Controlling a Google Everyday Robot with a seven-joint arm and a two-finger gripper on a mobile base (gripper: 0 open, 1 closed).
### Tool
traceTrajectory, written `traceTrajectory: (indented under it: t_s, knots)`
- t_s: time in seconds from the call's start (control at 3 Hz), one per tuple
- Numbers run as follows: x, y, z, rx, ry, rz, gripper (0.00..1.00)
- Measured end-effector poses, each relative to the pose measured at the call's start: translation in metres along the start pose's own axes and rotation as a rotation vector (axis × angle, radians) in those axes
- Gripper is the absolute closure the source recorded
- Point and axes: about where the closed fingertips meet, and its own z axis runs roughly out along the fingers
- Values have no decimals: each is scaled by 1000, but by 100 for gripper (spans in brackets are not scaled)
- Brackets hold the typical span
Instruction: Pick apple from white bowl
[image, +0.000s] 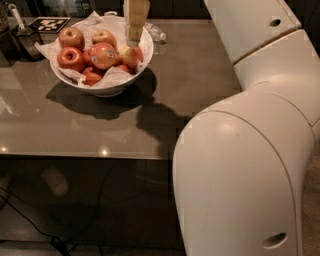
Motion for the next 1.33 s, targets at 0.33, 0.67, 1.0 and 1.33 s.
traceTrajectory:
  t_s: [0.33, 0.67, 1.0, 1.33]
  knots:
    - [-4, -4, 9, 3, -31, -1, 0]
    - [-7, -4, 39, -44, -78, 12, 0]
    - [-9, -4, 79, -95, -122, 41, 0]
    - [-9, -4, 80, -95, -122, 42, 0]
